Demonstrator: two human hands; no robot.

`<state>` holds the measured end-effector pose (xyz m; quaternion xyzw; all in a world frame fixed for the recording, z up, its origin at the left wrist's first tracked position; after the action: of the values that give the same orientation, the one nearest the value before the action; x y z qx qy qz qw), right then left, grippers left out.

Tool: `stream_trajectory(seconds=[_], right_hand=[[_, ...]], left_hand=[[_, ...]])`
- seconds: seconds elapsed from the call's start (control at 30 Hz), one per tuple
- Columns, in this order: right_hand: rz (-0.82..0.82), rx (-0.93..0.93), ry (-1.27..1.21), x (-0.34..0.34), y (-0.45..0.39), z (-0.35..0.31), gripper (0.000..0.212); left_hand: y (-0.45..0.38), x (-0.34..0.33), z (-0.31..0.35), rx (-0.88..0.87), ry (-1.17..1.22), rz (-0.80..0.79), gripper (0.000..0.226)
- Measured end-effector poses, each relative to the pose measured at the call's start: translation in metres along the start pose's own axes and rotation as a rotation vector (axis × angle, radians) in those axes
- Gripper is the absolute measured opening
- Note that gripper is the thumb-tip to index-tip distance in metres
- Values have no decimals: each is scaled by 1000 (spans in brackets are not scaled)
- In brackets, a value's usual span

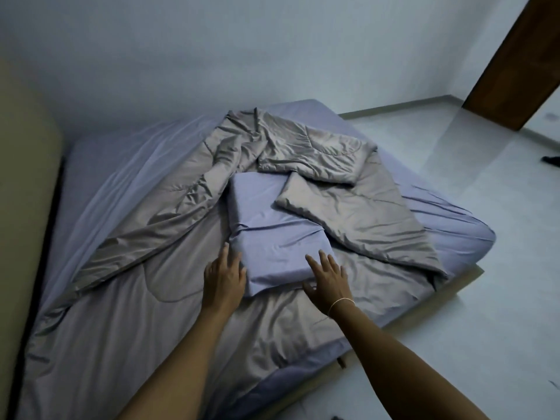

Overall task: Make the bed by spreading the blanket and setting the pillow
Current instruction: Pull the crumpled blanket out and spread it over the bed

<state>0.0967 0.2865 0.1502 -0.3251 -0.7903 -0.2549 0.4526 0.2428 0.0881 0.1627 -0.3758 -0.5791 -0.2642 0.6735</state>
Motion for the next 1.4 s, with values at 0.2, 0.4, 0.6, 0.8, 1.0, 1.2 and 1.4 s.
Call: stream_trajectory(seconds=[0.2, 0.4, 0.6, 0.8, 1.0, 1.2, 1.4], right_hand=[[27, -10, 7, 57, -8, 96, 68], [58, -40, 25, 117, -12, 196, 67], [27, -85, -25, 144, -26, 265, 64], [-21, -88, -59, 145, -62, 297, 64], [-84, -115, -2, 163, -130, 348, 64], [-139, -83, 27, 169, -225, 381, 74], [-231, 4, -8, 138, -329, 391, 70]], left_hand=[[-39, -10, 119, 10, 49, 20, 42], [-63, -17, 240, -13, 85, 35, 42], [-71, -36, 303, -47, 47, -47, 43], [-119, -64, 317, -5, 2, -108, 46], [-193, -110, 328, 148, -16, -176, 59], [-276, -162, 352, 180, -38, -258, 77], [-352, -223, 355, 215, -71, -311, 86]])
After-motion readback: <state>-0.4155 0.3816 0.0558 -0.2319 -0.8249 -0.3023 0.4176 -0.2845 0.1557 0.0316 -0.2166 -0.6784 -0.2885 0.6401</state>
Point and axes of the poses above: each hand's wrist, its own y-axis away from the middle knuckle, its own x-axis out of the back of the hand, z = x × y, the point moved 2 cm from there along -y, towards the middle knuckle, and after that the axes turned 15 degrees about -y, right-handed, at the moved point
